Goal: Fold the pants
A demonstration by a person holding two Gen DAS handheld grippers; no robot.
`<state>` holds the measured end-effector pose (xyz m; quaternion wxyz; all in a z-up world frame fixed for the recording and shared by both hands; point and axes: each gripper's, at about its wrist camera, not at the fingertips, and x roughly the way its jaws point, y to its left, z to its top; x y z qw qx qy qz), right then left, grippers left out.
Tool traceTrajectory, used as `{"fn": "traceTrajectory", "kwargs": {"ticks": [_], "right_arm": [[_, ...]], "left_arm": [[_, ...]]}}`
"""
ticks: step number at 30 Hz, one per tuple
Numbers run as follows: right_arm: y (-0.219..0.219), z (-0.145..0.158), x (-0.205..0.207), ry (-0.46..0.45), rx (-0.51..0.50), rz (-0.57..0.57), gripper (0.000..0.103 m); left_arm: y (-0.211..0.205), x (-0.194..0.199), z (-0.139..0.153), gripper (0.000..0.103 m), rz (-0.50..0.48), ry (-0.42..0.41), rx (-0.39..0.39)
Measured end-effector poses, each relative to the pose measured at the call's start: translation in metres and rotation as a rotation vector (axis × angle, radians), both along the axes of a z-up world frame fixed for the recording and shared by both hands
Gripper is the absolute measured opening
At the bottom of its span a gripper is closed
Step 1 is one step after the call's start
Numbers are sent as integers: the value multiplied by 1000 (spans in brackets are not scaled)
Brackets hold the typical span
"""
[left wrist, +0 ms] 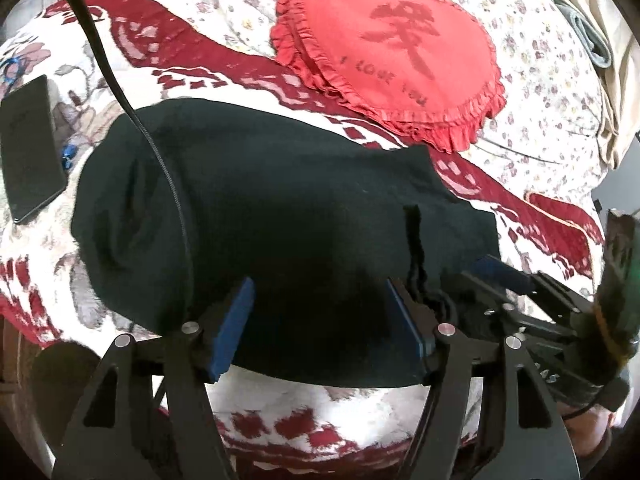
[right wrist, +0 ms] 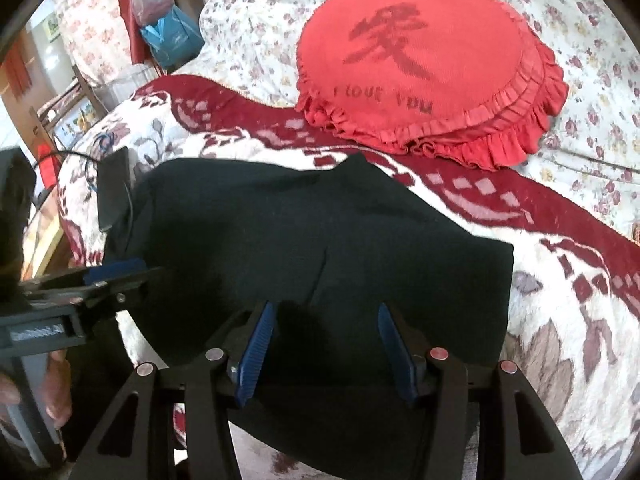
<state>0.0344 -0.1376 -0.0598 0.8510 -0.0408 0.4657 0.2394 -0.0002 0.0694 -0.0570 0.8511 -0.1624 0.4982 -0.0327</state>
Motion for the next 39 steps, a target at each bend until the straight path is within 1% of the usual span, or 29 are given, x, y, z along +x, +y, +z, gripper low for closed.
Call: {"fn": "traceTrajectory", "kwargs": {"ticks": [6,9,15,19,27,30,31,32,36,39], "right_arm": [[16,13,-1,-38,2,32,53],[28,16,0,-41,-8,49,53],[47,13,2,-34,-27,82,53],[57,10,3,-22,-39,96,53],[71,10,5,-20,-51,108,54],[79,10,8,-17,-50,120,56],[81,11,9,-18,-50,122,59],[85,10,11,-19,-50,129,62],[103,11,22,-29,-42,162,63],[120,13,37,-22,1,196,64]], "left_arm": [[10,-4,5,67,29,-21,47],[17,-7,7,67,48,-37,70],[29,-13,12,67,100,-68,137],[35,-18,14,67,137,-87,194],[46,-22,16,67,175,-108,248],[53,-23,14,67,185,-102,232],[56,-23,14,67,189,-99,221],[61,-24,12,67,195,-93,196],[80,-31,8,67,229,-78,97],[97,-36,2,67,264,-50,38]]}}
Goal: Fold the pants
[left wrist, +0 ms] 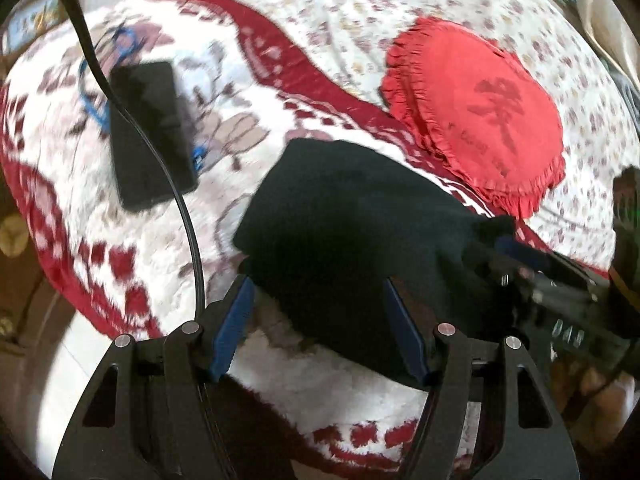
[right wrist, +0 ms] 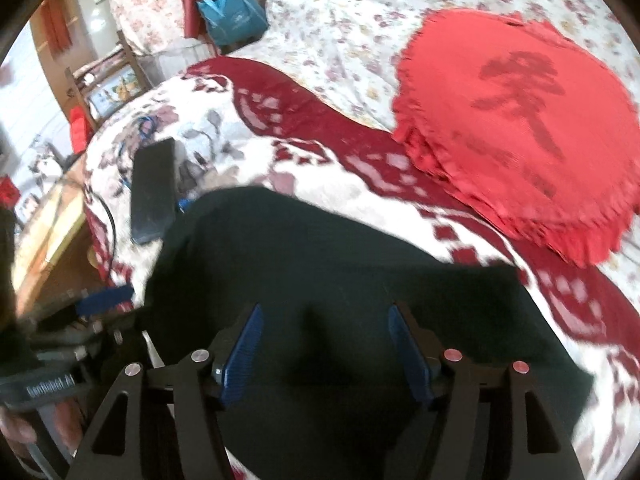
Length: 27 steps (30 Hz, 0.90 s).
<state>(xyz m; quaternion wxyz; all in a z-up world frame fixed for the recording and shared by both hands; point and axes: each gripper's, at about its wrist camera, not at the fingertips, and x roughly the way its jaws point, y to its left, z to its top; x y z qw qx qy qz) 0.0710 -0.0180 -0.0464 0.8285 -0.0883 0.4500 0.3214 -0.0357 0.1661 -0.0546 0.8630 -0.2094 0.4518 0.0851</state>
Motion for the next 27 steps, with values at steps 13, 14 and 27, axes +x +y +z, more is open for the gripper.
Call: {"fn": "traceTrajectory", "kwargs": {"ticks": [13,14,27], "right_arm": [[102,-21,67,65,27,178,76],[106,-26,70,73,26,182,78],[75,-20,85,181,291,147,33]], "left_arm": [[23,8,-35,78,109,78,-221],[23,9,-36,80,111,74,-222],[7,11,1,22,56,-123,-184]]}}
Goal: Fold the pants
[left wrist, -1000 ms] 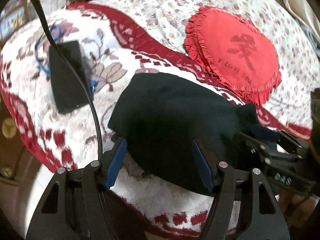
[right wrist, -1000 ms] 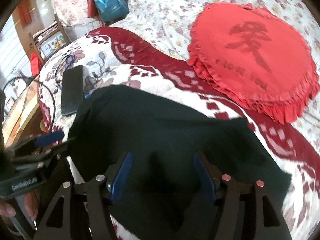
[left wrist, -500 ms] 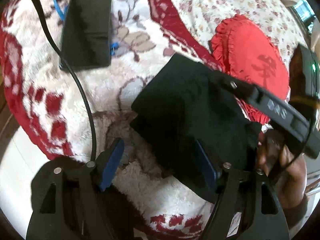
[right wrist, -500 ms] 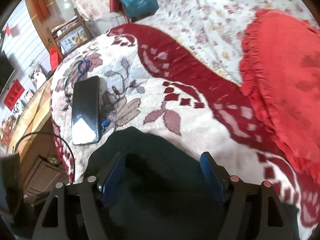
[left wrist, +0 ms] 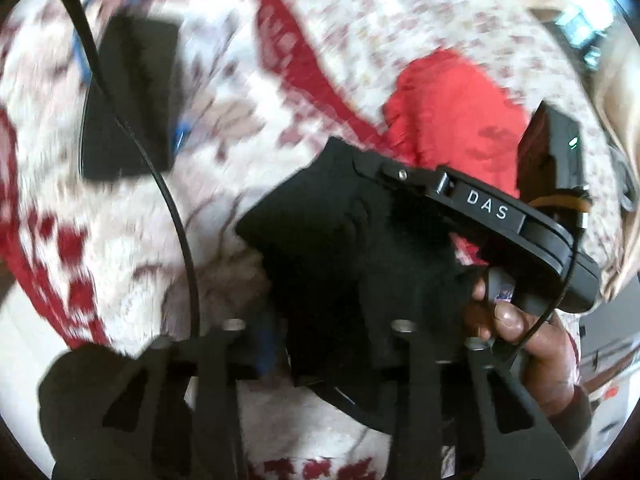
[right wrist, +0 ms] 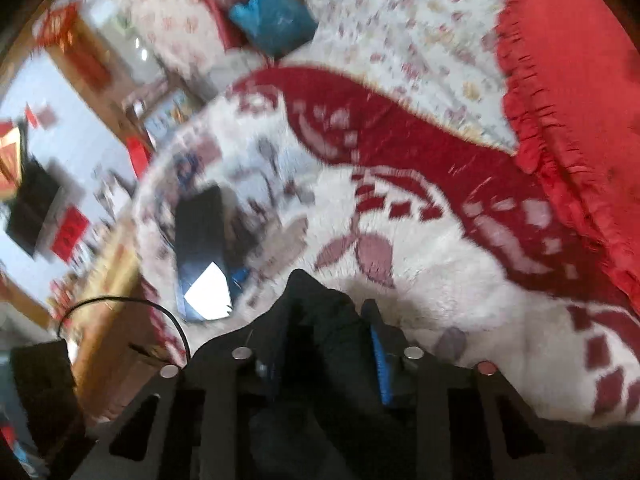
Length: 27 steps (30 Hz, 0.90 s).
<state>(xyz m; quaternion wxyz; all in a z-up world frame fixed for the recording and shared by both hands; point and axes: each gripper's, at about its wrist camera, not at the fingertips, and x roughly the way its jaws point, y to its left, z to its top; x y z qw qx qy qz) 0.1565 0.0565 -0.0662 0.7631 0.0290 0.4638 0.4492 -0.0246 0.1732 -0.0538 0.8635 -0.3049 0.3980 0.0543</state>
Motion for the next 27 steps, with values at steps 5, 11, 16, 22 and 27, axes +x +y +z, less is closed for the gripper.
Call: {"fn": "traceTrajectory", "kwargs": {"ticks": [5,11,16,22,27], "right_arm": [[-65,50,-6,-10,177,-70,32],[-175,78,-35,-70,229,-232,32],[-279,54,-59,-16,166,-542,65],[-324,36,-96,36,140,-601,75],[-324,23,-107,99,210,-575,84]], "left_arm": [[-42,-8,52,21,-150,-156,66],[-140,-6,68,22,-472,-224,161],[-213,4,33,26,-719,-124,191],[-219,-10,55,59,-807,-182,205],[-192,-12,76,79,-793,-242,187]]}}
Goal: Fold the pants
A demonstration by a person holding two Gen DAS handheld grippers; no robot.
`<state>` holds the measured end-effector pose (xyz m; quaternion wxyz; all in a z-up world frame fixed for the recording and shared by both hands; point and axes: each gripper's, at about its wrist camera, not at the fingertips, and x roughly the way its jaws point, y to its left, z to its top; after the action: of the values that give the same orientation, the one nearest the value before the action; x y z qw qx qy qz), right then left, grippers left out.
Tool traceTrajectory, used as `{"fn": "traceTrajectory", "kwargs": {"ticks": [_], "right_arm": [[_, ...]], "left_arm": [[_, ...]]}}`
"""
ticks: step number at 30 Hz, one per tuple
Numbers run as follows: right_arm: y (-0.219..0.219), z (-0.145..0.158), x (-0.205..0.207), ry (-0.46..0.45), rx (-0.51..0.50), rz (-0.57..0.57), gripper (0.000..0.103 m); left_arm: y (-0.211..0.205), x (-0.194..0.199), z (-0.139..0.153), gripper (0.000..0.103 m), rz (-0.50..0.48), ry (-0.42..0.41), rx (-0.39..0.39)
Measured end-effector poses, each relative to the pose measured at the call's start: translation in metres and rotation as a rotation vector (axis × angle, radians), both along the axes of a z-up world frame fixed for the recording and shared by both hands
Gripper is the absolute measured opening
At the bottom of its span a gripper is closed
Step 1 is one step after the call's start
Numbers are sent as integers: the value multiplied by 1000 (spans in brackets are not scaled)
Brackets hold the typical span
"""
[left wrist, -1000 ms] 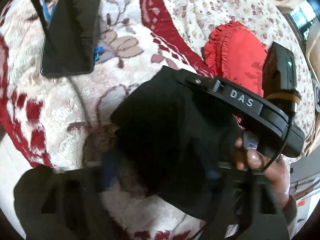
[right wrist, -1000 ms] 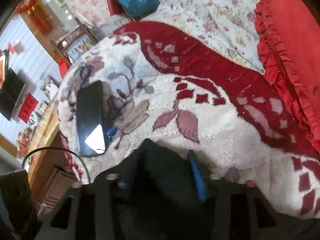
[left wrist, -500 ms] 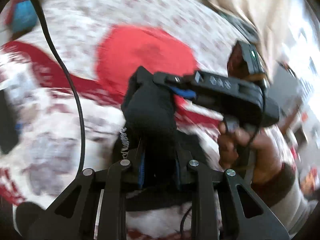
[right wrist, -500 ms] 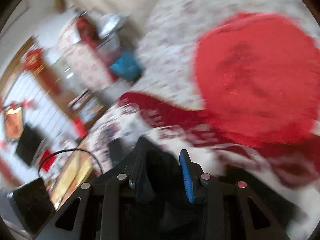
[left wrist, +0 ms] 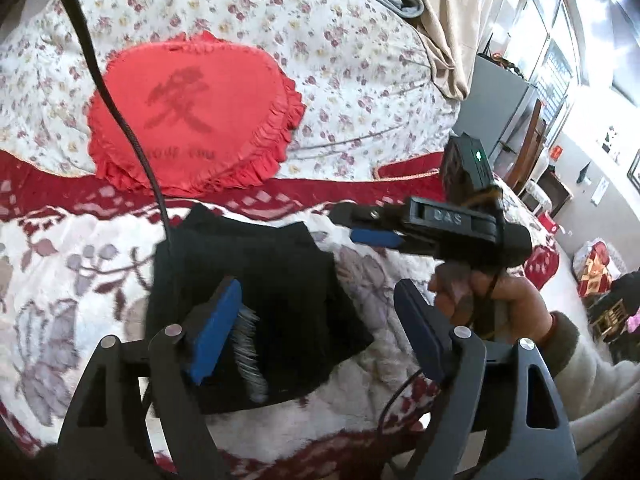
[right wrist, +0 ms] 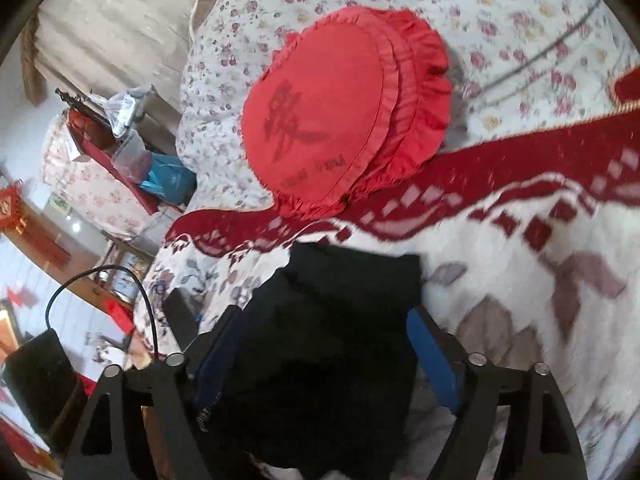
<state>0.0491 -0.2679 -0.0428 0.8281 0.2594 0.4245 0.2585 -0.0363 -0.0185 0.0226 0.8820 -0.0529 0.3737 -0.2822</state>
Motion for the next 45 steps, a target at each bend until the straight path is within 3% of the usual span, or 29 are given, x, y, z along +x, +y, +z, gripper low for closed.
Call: {"fn": "traceTrajectory", "kwargs": {"ticks": [4,8,12,13,14,16,17,20,24,25,27,29,30,32,35,41,45], "right_arm": [[8,-7,-2,28,30,17,90],[25,-13,-3,42,0,42,92],[43,-39,1,141,-44,49,92],[46,-43,1,147,-31,57,85],[50,-44,-1,136,-24,69,66],[65,-36,-4,66,-112,125,34],[73,-27,-5,14,-186,138,29],[72,-1,-1,-84,-219,141,22],[57,24,8,-171,-353,93,22],[55,22,11,-159,-367,90,22],[44,-5,23,-48,-370,105,22],[37,-22,28,4,-384,74,45],[27,-24,27,11,-373,41,50],[13,-18,23,4,-307,11,51],[-2,0,13,-37,-320,-29,51],[24,15,-17,-97,-325,99,51],[51,-18,-23,-50,-470,176,50]], "left_arm": [[18,8,-12,79,71,32,58],[31,18,-43,79,161,124,137],[21,13,-67,79,160,178,181],[17,12,-70,79,164,176,188],[14,9,-72,79,166,167,201],[9,7,-71,79,170,152,216],[7,8,-69,79,168,154,203],[5,10,-57,79,132,151,129],[-2,12,-46,79,102,132,92],[-2,13,-47,79,101,134,97],[-1,16,-54,79,110,151,116],[4,19,-60,79,130,177,144],[8,21,-61,79,142,185,150],[18,22,-53,79,161,173,138],[27,27,-41,79,190,139,128],[18,43,-44,79,238,150,124],[-4,50,-74,79,234,202,190]]}}
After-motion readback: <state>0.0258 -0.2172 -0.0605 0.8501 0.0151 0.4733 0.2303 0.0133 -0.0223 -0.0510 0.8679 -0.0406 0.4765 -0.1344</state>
